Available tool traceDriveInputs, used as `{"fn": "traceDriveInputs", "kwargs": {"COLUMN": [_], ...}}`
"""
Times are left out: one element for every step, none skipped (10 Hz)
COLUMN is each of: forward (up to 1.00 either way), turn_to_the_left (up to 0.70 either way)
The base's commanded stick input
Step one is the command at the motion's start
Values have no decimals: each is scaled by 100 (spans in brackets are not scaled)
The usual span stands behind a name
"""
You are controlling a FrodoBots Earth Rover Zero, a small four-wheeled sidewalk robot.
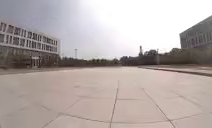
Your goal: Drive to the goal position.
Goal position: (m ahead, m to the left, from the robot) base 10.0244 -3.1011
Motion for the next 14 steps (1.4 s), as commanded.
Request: {"fn": "traceDriveInputs", "kwargs": {"forward": [70, 70, 70, 70, 70, 70, 70, 70, 70, 70, 70, 70, 70, 70], "turn_to_the_left": [0, 0, 0, 0, 0, 0, 5, 16, 27, 35, 35, 26, 16, 6]}}
